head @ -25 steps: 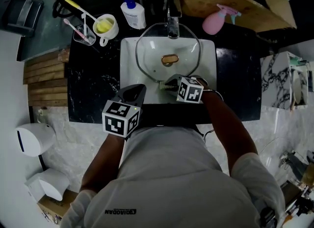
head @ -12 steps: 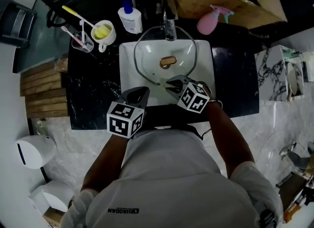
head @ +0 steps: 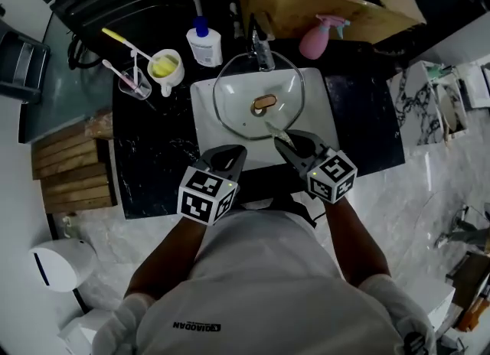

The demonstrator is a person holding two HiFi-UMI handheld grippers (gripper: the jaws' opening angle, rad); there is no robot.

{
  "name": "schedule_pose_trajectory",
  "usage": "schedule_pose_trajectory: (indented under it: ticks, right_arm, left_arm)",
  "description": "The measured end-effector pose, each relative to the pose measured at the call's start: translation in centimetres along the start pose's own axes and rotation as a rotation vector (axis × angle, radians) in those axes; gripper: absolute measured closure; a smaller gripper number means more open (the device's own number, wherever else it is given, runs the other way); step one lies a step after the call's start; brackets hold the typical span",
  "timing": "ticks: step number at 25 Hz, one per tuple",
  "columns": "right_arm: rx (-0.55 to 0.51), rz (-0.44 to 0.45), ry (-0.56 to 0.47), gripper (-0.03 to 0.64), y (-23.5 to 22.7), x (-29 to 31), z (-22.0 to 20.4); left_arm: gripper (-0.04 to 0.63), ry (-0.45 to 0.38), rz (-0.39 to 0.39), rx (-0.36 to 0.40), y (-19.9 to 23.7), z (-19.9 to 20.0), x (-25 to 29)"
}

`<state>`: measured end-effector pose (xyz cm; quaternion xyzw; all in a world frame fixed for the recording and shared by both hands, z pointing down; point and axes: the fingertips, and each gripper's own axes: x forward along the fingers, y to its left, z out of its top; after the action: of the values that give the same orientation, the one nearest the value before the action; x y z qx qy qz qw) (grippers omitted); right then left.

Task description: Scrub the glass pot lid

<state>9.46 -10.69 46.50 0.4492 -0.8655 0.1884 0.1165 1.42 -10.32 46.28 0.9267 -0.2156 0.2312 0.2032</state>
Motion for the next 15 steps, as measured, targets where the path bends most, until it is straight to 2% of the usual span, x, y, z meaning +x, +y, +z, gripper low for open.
schedule_pose_trajectory:
  ticks: [5, 9, 11, 15]
  right_arm:
    - [0.107, -0.128, -0.141, 0.522, 0.9, -2.5, 1.4]
    - [0.26, -0.068, -0.238, 0.522, 2.3, -3.7, 2.7]
    - [0.303, -0.037, -0.284, 0.522, 2.6, -4.7, 3.3]
    - [0.266, 0.002, -0.274, 0.523, 3.2, -6.8, 3.8]
  left_arm:
    - [0.58, -0.002, -0.042, 0.019, -0.7, -0.8, -0.9]
    - [0.58, -0.035, -0.024, 0.022, -1.4, -0.4, -2.1]
    - [0.58, -0.058, -0.004, 0.016, -2.2, -0.2, -2.7]
    - [0.58, -0.093, 0.06, -0.014, -4.1, -0.5, -3.3]
